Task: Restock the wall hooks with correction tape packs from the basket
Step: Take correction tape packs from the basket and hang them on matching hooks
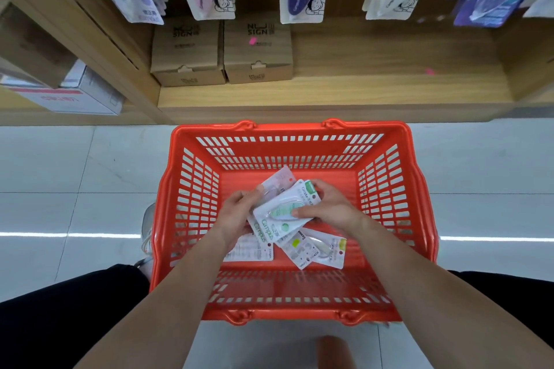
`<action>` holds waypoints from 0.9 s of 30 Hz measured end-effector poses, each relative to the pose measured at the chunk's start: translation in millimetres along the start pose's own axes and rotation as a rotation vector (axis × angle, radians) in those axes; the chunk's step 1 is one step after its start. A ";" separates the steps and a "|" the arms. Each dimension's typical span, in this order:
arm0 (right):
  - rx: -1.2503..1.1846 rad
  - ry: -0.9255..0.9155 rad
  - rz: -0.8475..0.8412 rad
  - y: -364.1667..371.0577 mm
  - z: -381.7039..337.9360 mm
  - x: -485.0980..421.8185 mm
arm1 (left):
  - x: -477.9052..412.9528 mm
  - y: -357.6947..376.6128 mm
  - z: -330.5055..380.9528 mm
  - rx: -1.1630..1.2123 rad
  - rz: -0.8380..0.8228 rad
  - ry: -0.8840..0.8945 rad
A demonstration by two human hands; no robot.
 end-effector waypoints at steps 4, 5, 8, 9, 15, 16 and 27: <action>0.000 0.001 -0.012 -1.4 5.8 -3.2 | -1.4 -5.7 -1.0 -0.077 0.066 0.012; 0.006 0.002 -0.007 -3.4 7.0 -3.3 | -2.1 -10.5 0.6 -0.073 0.116 0.037; 0.063 0.012 0.023 -12.1 9.3 -2.4 | -2.0 -31.1 5.9 -0.080 0.302 0.117; 0.077 0.024 0.036 -15.5 10.8 -1.3 | -1.6 -34.5 8.1 -0.078 0.305 0.136; 0.093 0.069 0.100 -31.5 28.0 -2.1 | -11.3 -9.1 -8.3 -0.067 -0.127 0.044; 0.081 0.073 0.105 -32.4 30.4 -3.9 | -13.8 -2.8 -13.4 -0.108 -0.173 0.031; -0.032 0.023 0.132 -29.8 43.2 -17.5 | -49.6 15.5 -26.9 -0.350 -0.218 -0.035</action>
Point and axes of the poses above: each hand's wrist, its own x-axis away from the middle knuckle, its own y-axis out of the palm, z = x × y, the point moved 6 cm from there along -x, towards the middle knuckle, and after that the axes turned 12 degrees about -z, right-handed, at the moved point
